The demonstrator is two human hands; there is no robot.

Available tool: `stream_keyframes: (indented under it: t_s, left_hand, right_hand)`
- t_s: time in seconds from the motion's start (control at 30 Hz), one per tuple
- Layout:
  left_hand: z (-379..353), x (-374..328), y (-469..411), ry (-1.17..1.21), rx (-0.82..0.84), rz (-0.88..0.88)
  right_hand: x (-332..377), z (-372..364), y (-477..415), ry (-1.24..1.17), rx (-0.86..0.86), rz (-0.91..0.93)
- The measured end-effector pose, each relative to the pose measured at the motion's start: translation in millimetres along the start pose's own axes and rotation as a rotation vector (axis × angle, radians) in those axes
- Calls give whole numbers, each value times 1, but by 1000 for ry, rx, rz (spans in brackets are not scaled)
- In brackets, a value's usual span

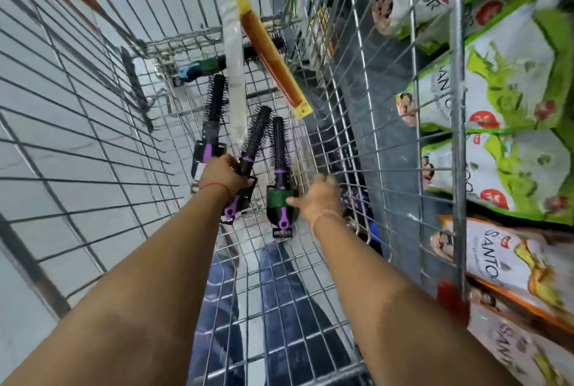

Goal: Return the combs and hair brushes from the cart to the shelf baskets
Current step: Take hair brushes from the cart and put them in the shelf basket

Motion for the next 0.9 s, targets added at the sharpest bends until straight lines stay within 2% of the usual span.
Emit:
stream_keyframes:
  t_s: [0.17, 0.37, 0.47, 0.57, 0.67, 0.9]
  left_hand:
    - [-10, 3, -7, 0, 18, 36]
    - [-10, -2, -4, 255, 117, -9]
    - [0, -14, 8, 259, 147, -55]
    - [8, -42, 36, 291, 255, -163]
    - [15, -87, 85, 195, 414, -353]
    - [-6, -221, 275, -59, 861, -822]
  right_hand:
    - [11, -31, -10, -240, 208, 88]
    - [14, -43, -10, -463, 178, 7]
    - [6, -24, 5, -594, 161, 44]
    - [-8, 4, 42, -757, 15, 75]
    - [-5, 25, 96, -992, -155, 212]
    - [-12, 119, 266, -1305, -614, 481]
Point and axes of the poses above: each hand's wrist, its own y-axis away from the middle knuckle, its own z-axis out of the back of the hand, x = y × z, the point moved 10 cm from there along -y, towards the middle knuckle, and after that the axes turned 12 degrees about x, right-handed, at the moved point
